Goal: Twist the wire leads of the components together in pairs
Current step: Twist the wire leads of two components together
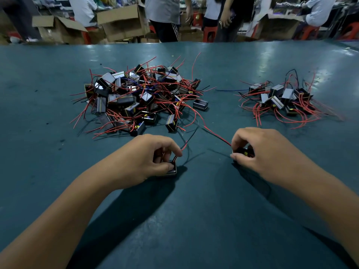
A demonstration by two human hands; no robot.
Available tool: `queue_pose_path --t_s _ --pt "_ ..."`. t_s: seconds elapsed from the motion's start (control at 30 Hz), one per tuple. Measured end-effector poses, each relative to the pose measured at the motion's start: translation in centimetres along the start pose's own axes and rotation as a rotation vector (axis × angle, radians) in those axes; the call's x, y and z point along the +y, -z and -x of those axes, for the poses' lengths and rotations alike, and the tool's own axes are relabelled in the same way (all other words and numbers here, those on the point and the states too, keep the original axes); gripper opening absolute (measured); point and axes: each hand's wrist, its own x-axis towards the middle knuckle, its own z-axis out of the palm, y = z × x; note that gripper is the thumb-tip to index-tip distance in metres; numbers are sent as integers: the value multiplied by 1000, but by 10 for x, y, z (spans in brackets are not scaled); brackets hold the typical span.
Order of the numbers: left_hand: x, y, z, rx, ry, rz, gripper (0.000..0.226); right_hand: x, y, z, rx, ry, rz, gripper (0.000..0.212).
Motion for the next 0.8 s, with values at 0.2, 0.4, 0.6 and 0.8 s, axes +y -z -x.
queue_pose_path --t_s 0.2,0.4,0.6,0.8 --pt "-1 -1 0 41 -11 -35 18 3 -1 0 0 -4 -7 22" --pt "-1 -10 -4 139 -42 -157 13 1 -2 1 8 15 50 22" --pt "-3 -17 -9 210 -18 -189 19 -1 -1 3 13 14 54 22" --pt "-8 -21 -10 203 13 -128 25 -3 -1 4 21 35 53 16"
